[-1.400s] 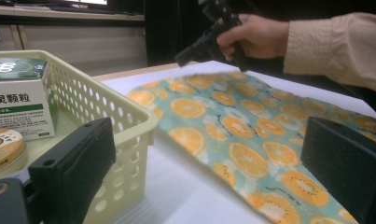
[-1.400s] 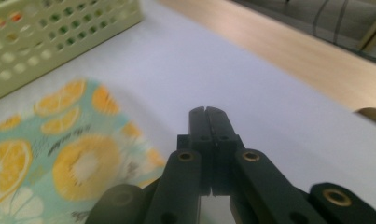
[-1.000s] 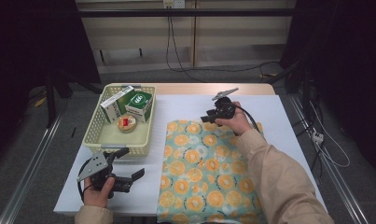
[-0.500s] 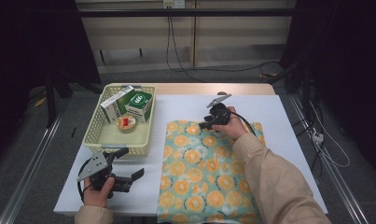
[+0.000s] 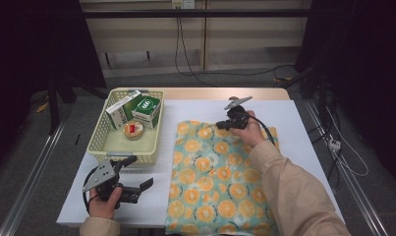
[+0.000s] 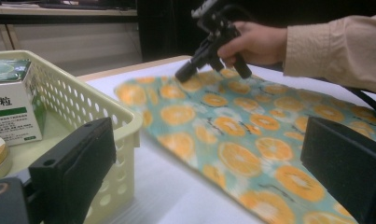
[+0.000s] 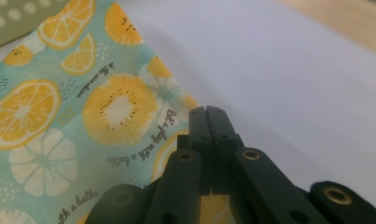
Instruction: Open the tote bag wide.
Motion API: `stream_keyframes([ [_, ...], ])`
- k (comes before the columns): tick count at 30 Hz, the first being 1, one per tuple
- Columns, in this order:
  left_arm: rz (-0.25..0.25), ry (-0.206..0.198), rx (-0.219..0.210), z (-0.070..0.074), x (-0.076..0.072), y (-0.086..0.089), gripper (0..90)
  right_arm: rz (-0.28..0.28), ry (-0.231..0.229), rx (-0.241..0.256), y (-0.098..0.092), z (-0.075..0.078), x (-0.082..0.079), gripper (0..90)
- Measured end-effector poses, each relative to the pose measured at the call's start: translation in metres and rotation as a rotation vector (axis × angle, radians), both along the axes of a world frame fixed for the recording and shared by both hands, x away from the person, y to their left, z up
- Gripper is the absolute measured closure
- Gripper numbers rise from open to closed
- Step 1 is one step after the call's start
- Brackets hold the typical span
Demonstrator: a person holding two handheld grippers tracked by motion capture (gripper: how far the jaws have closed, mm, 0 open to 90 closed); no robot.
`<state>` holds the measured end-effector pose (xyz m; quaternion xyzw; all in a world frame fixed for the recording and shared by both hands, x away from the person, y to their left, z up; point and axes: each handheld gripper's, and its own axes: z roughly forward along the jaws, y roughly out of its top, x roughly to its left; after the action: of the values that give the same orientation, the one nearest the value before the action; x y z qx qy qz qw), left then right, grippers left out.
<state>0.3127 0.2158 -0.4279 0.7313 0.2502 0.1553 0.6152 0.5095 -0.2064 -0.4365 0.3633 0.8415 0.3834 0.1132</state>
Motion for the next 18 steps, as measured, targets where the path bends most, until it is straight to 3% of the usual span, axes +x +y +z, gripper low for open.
stream_keyframes([
  [2,0.005,-0.001,0.004,0.001,0.0,0.0,2.9,-0.047,-0.029,-0.019,-0.009,0.012,0.007,90.0],
  [7,0.014,-0.003,-0.003,0.002,0.001,0.002,2.9,-0.195,-0.088,0.003,-0.039,0.042,0.033,90.0],
  [10,0.016,0.001,-0.008,0.001,0.002,0.004,2.9,-0.237,-0.105,-0.009,-0.052,0.054,0.046,90.0],
  [11,0.017,0.002,-0.004,0.001,0.002,0.004,2.9,-0.176,-0.054,0.06,-0.054,0.052,0.051,90.0],
  [12,0.019,0.003,-0.005,0.0,0.002,0.004,2.9,-0.176,-0.054,0.06,-0.054,0.052,0.051,90.0],
  [14,0.019,0.006,-0.012,0.0,0.003,0.005,2.9,-0.068,0.01,0.066,-0.045,0.038,0.049,90.0],
  [15,0.018,0.008,-0.012,-0.001,0.003,0.005,2.9,0.006,0.032,0.057,-0.032,0.021,0.041,76.5],
  [16,0.017,0.009,-0.011,-0.001,0.003,0.005,2.9,0.006,0.032,0.057,-0.032,0.021,0.041,76.5],
  [17,0.017,0.008,-0.01,-0.001,0.003,0.004,2.9,0.048,0.047,0.054,-0.02,0.006,0.035,61.5],
  [18,0.014,0.008,-0.009,-0.001,0.003,0.003,2.9,0.048,0.047,0.054,-0.02,0.006,0.035,61.5],
])
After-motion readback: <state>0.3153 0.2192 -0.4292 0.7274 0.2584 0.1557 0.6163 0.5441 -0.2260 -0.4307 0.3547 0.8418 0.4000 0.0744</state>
